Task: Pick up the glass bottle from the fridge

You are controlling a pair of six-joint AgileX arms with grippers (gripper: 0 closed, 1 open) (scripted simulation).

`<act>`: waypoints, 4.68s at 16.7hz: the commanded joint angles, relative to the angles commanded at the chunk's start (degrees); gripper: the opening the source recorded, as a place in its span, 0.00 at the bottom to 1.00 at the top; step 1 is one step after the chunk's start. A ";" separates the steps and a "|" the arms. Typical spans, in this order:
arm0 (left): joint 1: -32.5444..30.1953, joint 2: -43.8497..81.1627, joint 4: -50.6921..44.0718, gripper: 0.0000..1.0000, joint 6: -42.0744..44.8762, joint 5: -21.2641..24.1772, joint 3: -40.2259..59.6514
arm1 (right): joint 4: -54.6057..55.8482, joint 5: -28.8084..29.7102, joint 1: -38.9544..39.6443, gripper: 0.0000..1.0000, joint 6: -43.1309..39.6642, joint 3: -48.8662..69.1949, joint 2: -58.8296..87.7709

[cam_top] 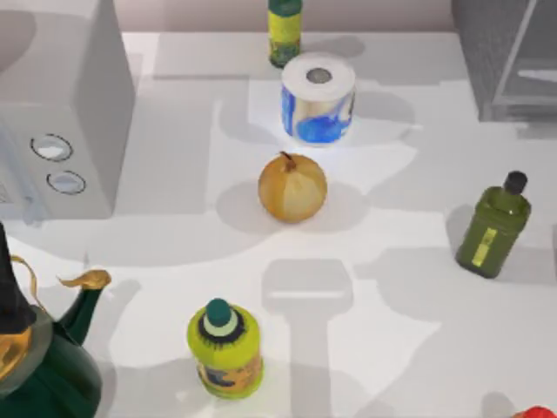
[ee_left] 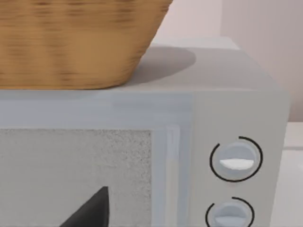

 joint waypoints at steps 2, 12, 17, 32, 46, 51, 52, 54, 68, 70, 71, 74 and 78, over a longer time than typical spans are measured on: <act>0.00 0.00 0.00 1.00 0.00 0.00 0.00 | 1.37 -0.54 -0.49 0.00 0.04 -2.68 -2.27; 0.00 0.00 0.00 1.00 0.00 0.00 0.00 | -1.41 -0.01 0.43 0.00 -0.05 -5.31 -7.66; 0.00 0.00 0.00 1.00 0.00 0.00 0.00 | -11.47 2.17 2.52 0.00 -0.46 -13.56 -26.31; 0.00 0.00 0.00 1.00 0.00 0.00 0.00 | -52.89 9.83 11.63 0.00 -0.99 -47.85 -102.27; 0.00 0.00 0.00 1.00 0.00 0.00 0.00 | -48.93 18.07 20.24 0.00 -0.77 -46.11 -99.23; 0.00 0.00 0.00 1.00 0.00 0.00 0.00 | -36.92 35.82 37.92 0.00 0.68 -40.85 -81.02; 0.00 0.00 0.00 1.00 0.00 0.00 0.00 | -34.31 40.04 42.15 0.00 1.15 -39.93 -76.28; 0.00 0.00 0.00 1.00 0.00 0.00 0.00 | -29.06 48.83 50.93 0.00 2.22 -38.23 -66.17; 0.00 0.00 0.00 1.00 0.00 0.00 0.00 | 2.98 96.42 97.40 0.00 7.23 -26.44 -15.64; 0.00 0.00 0.00 1.00 0.00 0.00 0.00 | 3.40 96.92 97.88 0.00 7.24 -26.24 -15.22; 0.00 0.00 0.00 1.00 0.00 0.00 0.00 | 3.40 96.92 97.88 0.00 7.24 -26.24 -15.22; 0.00 0.00 0.00 1.00 0.00 0.00 0.00 | 3.36 96.65 97.59 0.00 7.27 -26.49 -15.18; 0.00 0.00 0.00 1.00 0.00 0.00 0.00 | 10.01 93.85 94.91 0.00 5.07 -26.79 -9.49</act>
